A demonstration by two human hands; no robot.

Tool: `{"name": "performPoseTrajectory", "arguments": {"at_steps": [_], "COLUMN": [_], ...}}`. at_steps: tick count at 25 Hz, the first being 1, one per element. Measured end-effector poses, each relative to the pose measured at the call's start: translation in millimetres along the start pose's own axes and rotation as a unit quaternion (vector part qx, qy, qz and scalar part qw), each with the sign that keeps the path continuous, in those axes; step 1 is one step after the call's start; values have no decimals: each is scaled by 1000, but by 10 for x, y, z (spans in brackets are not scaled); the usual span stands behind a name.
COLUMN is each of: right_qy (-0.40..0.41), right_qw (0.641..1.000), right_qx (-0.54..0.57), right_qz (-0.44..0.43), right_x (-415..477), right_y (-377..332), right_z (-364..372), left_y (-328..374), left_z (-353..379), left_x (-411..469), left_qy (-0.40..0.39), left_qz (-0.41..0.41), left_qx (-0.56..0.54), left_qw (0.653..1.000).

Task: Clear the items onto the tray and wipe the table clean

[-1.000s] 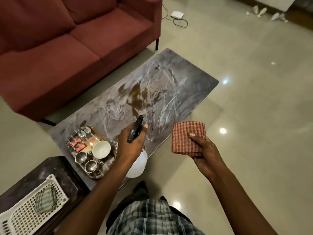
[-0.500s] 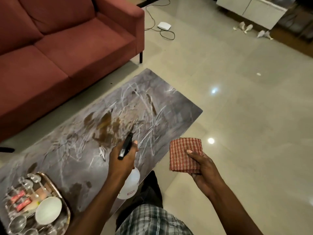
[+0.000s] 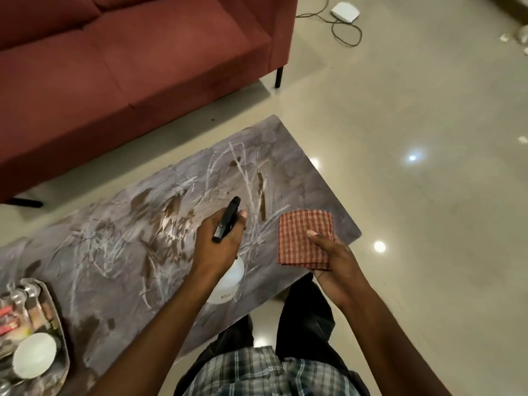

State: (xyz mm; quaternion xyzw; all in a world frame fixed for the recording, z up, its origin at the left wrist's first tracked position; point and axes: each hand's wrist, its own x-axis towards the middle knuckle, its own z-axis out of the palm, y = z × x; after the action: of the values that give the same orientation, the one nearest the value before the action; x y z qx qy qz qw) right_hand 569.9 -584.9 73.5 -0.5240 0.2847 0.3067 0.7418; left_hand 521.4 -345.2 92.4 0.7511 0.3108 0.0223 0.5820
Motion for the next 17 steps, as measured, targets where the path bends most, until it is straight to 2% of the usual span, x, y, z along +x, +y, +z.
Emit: {"name": "performPoseTrajectory", "arguments": {"at_steps": [4, 7, 14, 17], "right_qy": [-46, -43, -29, -47], "right_qw": [997, 993, 970, 965], "right_qx": [-50, -104, -241, -250], "right_qz": [37, 45, 7, -59], "right_x": [703, 1244, 2582, 3167], "right_y": [-502, -762, -1056, -1158], "right_z": [-285, -583, -1078, -984], "left_y": [69, 27, -297, -556], "left_z": [526, 946, 1806, 1967], "left_x": [524, 1065, 2345, 2739], "left_qy": [55, 68, 81, 100], "left_qz": [-30, -59, -89, -97], "left_qx": [59, 76, 66, 64], "left_qw": [996, 993, 991, 988]}}
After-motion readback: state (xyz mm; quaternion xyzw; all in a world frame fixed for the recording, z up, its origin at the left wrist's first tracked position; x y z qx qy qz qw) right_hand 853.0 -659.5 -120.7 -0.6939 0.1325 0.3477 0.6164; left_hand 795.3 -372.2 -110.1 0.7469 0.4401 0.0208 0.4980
